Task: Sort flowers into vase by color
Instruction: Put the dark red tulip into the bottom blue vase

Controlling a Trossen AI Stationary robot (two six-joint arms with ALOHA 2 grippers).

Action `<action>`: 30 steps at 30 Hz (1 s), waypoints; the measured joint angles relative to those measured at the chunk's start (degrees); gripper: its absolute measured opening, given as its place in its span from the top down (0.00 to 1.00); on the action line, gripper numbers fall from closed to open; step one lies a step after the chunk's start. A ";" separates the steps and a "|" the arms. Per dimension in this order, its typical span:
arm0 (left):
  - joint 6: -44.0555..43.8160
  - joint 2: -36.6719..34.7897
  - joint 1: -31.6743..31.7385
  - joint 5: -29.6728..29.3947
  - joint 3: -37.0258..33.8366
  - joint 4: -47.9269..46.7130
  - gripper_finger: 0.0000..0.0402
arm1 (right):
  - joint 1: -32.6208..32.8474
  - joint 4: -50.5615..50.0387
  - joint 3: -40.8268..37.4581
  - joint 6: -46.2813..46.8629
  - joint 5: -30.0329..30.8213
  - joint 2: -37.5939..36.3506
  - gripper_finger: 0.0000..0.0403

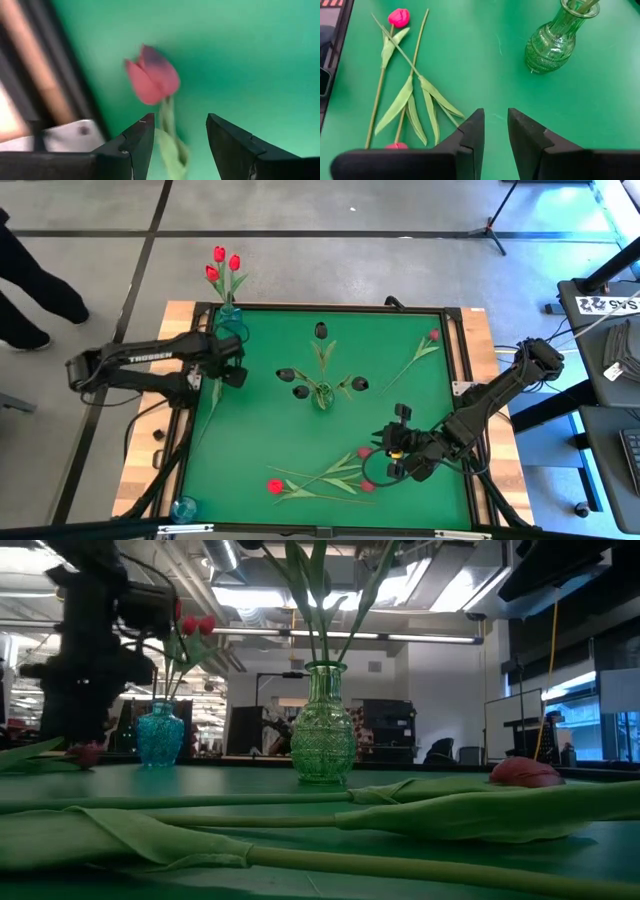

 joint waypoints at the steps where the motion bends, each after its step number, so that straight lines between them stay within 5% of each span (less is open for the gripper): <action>1: 0.76 1.33 0.41 -0.73 1.64 -1.31 0.56 | 0.00 -0.08 0.00 -0.61 0.00 0.00 0.79; 6: 3.70 6.88 1.39 0.75 4.89 -3.43 0.56 | 0.00 -0.07 0.00 -1.47 -0.40 0.00 0.79; 15: 3.65 15.97 3.67 3.95 -0.51 -0.82 0.56 | 0.07 0.23 0.02 -1.19 -3.11 1.04 0.69; 30: 4.02 18.35 0.15 3.29 -0.57 6.97 0.61 | 0.00 -1.17 0.00 -1.24 -3.06 2.40 0.63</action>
